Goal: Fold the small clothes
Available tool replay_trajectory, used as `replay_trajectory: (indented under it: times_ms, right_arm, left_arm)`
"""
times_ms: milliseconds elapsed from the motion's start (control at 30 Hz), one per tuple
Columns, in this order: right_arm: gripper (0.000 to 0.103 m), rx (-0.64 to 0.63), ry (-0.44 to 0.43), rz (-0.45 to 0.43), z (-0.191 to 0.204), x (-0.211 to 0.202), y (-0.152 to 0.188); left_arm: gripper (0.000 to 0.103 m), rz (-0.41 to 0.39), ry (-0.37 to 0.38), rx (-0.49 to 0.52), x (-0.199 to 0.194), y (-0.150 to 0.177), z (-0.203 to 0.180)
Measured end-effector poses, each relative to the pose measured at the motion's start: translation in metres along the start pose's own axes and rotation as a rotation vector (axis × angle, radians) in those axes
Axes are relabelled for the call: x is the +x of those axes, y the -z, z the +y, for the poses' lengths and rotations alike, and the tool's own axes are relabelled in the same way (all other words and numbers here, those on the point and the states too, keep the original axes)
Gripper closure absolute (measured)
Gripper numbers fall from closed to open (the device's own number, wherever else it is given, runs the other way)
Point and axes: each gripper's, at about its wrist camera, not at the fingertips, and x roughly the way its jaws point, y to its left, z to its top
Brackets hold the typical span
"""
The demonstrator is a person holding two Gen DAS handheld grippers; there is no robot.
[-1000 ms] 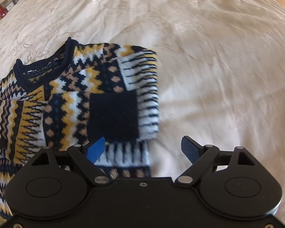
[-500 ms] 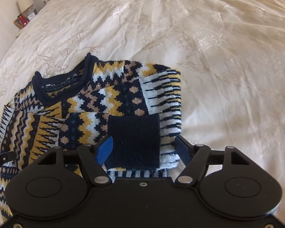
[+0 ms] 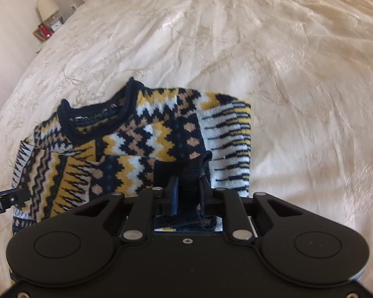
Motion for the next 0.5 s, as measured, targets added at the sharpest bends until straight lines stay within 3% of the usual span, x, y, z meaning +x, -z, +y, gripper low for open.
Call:
replay_trajectory:
  times_ms: [167, 300, 400, 500]
  right_arm:
    - [0.087, -0.042, -0.038, -0.051, 0.010, -0.013, -0.009]
    - [0.093, -0.034, 0.015, -0.158, 0.010, -0.034, -0.017]
    - [0.093, -0.011, 0.102, -0.090, -0.004, -0.018, -0.015]
    - [0.092, 0.019, 0.117, -0.004, -0.016, -0.004, -0.006]
  left_arm:
    - [0.067, -0.005, 0.022, 0.017, 0.004, -0.003, -0.011]
    - [0.067, -0.028, 0.031, 0.015, 0.005, -0.007, -0.017]
    - [0.067, -0.017, 0.033, 0.009, 0.014, -0.009, -0.021]
    - [0.067, -0.003, 0.042, 0.016, 0.022, -0.011, -0.027]
